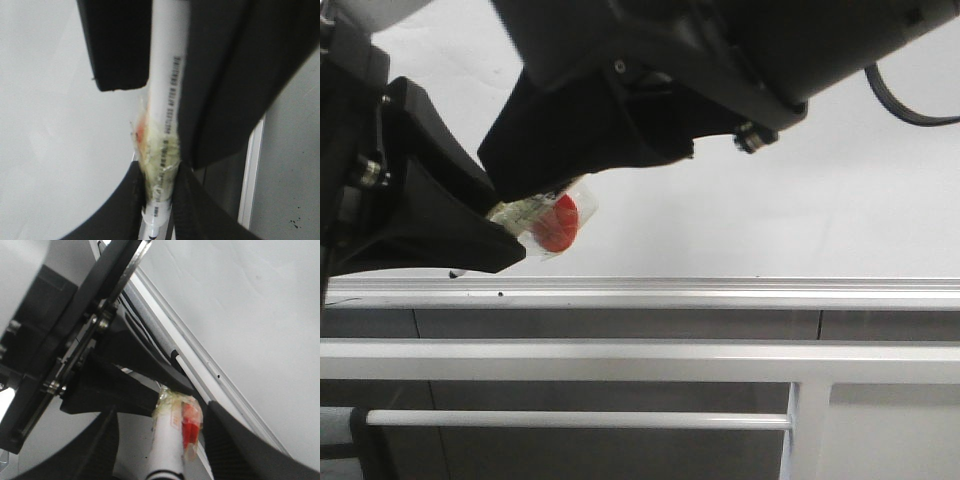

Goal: Write number 1 on whiteboard

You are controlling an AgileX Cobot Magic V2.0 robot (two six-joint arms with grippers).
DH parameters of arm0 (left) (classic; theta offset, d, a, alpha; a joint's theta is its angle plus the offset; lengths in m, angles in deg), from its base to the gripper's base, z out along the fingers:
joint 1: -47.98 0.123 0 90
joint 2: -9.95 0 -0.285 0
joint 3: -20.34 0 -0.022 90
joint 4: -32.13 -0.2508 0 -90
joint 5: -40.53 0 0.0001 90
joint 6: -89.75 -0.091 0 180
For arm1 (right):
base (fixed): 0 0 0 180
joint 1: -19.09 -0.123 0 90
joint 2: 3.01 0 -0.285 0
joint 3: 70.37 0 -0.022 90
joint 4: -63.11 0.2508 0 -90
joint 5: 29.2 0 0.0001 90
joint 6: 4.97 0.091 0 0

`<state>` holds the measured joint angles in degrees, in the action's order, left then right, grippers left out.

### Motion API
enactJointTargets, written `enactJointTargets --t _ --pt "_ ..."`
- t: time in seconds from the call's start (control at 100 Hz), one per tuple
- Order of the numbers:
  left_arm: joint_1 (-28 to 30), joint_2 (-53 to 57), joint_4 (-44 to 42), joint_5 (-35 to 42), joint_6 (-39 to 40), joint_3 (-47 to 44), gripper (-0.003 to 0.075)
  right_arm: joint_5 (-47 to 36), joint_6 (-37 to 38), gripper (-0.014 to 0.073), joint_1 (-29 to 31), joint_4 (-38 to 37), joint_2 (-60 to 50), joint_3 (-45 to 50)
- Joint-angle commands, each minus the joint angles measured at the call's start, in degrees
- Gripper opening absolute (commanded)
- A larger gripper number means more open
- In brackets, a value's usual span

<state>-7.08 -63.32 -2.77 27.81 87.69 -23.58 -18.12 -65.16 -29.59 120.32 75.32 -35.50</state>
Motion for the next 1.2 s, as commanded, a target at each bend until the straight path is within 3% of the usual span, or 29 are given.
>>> enactJointTargets --t 0.0,0.66,0.79,0.91,1.05,1.13,1.19 --pt "-0.49 1.17 -0.61 3.05 0.15 1.95 -0.002 -1.31 -0.83 0.0342 -0.06 0.14 -1.14 -1.93" --pt "-0.39 1.17 -2.07 2.62 0.15 3.42 -0.002 -1.21 -0.83 0.0335 -0.06 0.14 -1.14 -1.93" --pt "-0.39 1.17 -2.07 2.5 0.15 3.42 -0.002 -1.21 -0.83 0.0174 -0.06 0.14 -1.14 -1.93" --pt "-0.39 1.17 -2.07 1.87 0.15 3.42 -0.002 -1.21 -0.83 -0.0074 -0.06 0.14 -1.14 -1.93" --pt "-0.39 1.17 -1.98 1.13 0.15 3.42 0.001 -1.08 -0.83 -0.0066 -0.06 0.14 -1.14 -1.93" --pt "-0.39 1.17 -2.2 1.13 0.15 3.42 0.0102 -1.08 -0.83 -0.0066 -0.06 0.14 -1.14 -1.93" --pt "-0.39 1.17 -2.2 1.13 0.15 3.42 0.0214 -1.37 -0.83 -0.0066 -0.06 0.14 -1.14 -1.93"
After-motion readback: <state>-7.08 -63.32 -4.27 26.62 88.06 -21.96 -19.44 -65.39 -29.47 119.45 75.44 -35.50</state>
